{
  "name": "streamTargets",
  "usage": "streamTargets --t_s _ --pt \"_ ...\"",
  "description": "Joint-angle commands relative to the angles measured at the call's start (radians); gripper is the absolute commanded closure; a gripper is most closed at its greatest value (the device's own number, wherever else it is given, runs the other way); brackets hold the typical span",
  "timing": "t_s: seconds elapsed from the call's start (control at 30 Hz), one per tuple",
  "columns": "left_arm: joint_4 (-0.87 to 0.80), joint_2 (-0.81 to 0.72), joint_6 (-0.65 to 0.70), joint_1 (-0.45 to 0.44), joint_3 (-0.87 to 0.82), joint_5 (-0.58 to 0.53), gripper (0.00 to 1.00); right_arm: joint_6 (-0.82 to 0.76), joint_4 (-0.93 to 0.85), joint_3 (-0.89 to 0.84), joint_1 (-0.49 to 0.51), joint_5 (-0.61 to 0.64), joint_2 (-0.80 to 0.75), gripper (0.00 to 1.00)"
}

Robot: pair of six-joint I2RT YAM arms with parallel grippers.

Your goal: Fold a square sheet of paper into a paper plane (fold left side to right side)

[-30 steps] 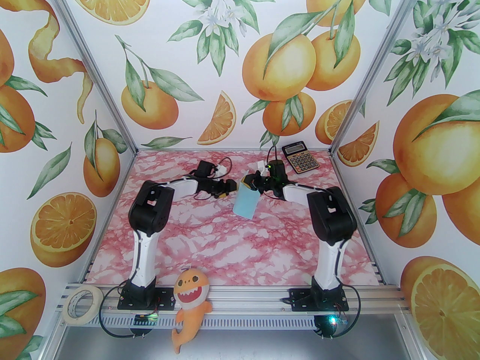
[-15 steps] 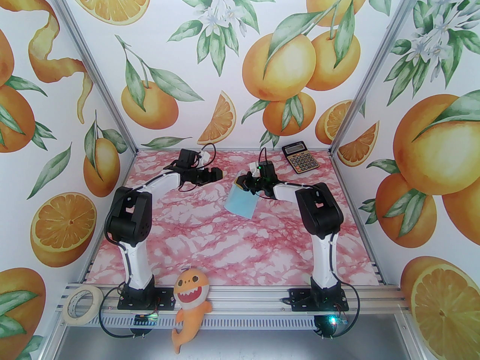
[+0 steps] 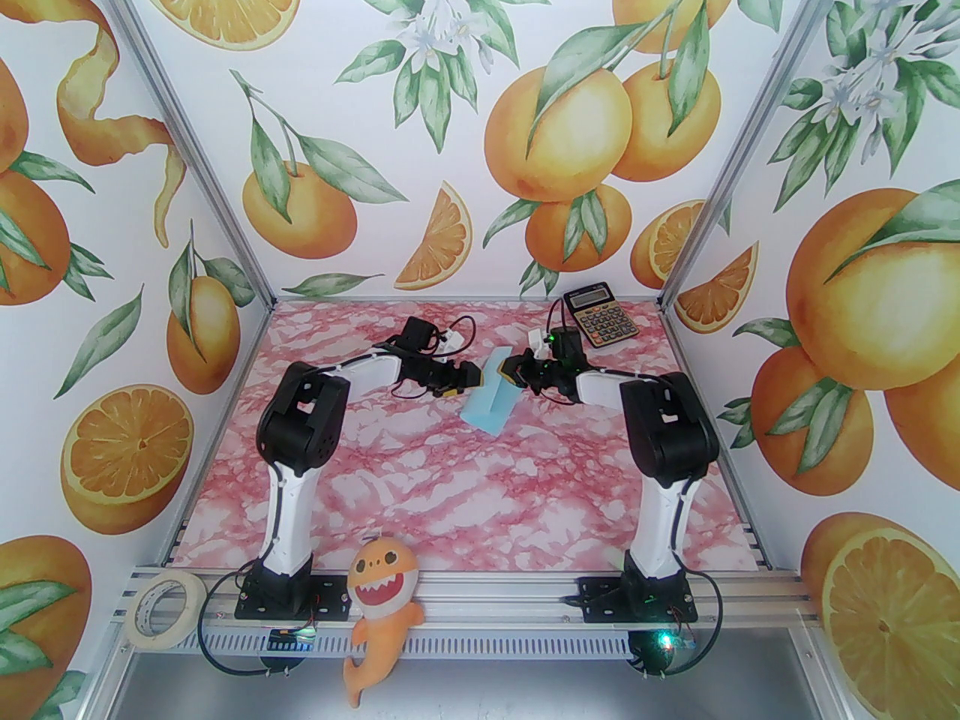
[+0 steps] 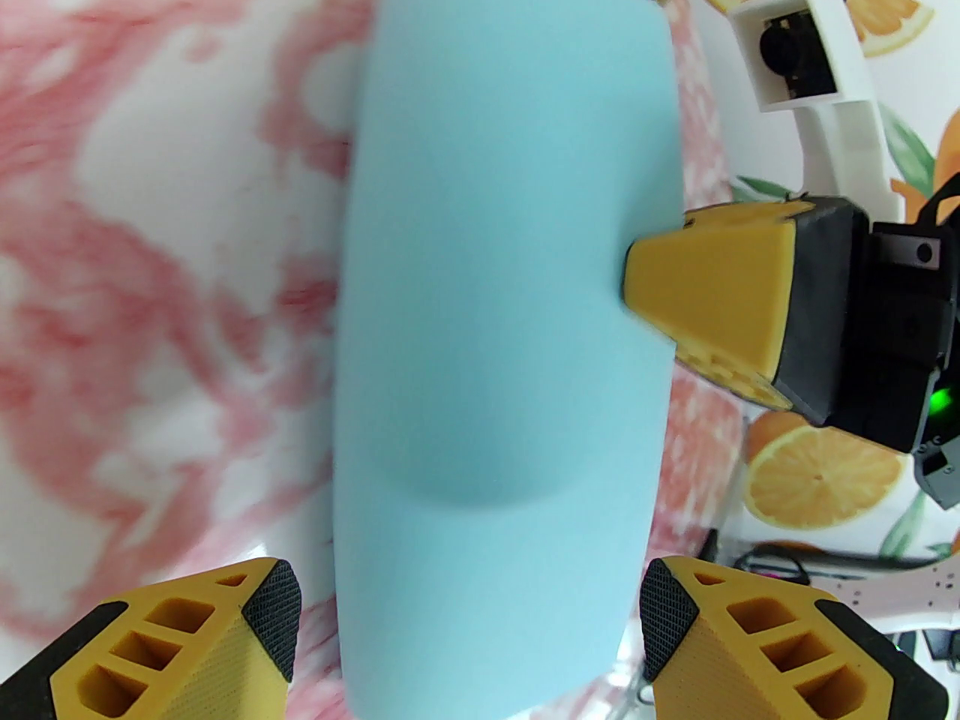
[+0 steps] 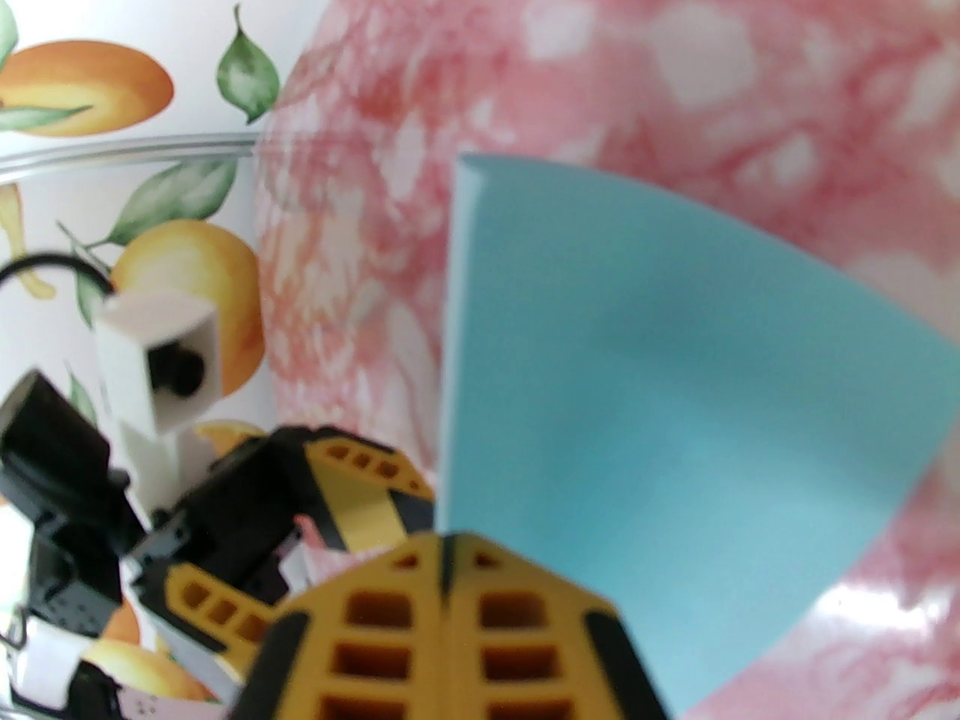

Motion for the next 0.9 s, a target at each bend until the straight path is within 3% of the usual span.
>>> streamTargets --t_s 0.0,0.33,0.87 --pt "0.003 0.03 0.019 -0.013 0.063 0.045 0.23 -0.033 -0.012 -0.026 -0.007 -0.029 -0.032 1.0" --pt "-0.089 0.062 0.089 -0.036 0.106 -0.008 0.21 -0.043 -0.002 -0.061 -0.024 -0.034 -0.053 1.0" --pt "-0.09 0.087 0.087 -0.072 0.113 -0.033 0.3 -0.103 -0.046 -0.085 -0.049 -0.039 -0.043 1.0"
